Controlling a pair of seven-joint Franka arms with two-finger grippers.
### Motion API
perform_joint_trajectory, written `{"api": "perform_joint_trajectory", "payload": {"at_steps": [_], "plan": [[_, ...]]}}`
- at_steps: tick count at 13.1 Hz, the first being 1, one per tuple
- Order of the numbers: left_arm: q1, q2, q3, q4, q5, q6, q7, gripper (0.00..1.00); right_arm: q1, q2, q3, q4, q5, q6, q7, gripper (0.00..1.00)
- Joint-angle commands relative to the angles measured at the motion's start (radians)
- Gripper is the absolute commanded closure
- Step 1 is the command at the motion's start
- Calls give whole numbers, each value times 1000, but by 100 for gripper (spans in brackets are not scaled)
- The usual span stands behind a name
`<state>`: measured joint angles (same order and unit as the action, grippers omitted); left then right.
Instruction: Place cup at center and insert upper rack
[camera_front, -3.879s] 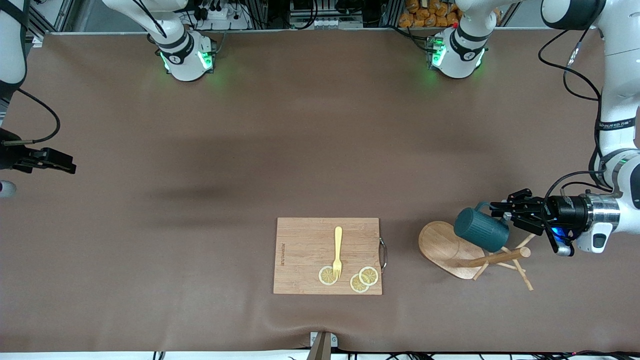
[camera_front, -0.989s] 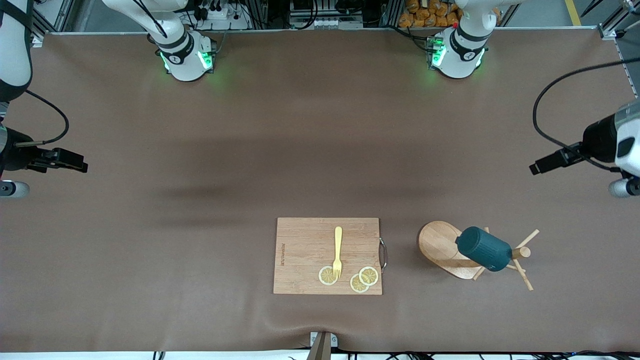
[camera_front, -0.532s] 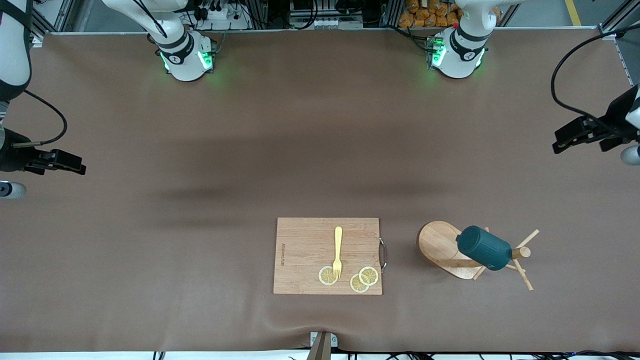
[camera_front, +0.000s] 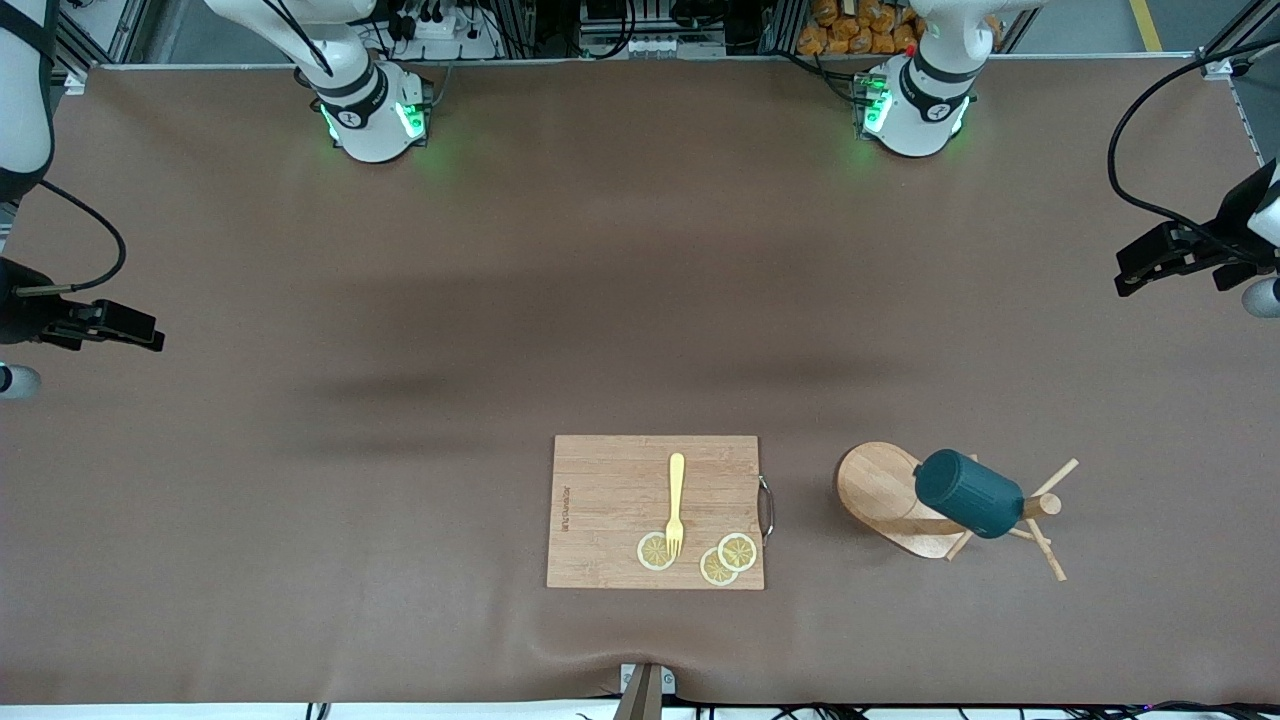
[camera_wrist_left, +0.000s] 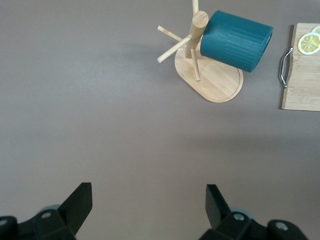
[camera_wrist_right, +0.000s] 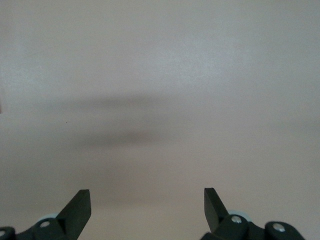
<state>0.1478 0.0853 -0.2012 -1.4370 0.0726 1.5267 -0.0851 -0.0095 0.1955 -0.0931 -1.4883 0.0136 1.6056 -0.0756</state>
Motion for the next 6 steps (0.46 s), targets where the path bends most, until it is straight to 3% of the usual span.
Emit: {"api": "perform_joint_trajectory", "payload": {"at_steps": [1,6], "plan": [[1,-18,-1,-20,0,1,21,0,-9,-10,4,-4,6,5,13,0],[-4,33,-3,-17,-46,12,2,0,-6,-11,6,-3,9,1,14,0]]}}
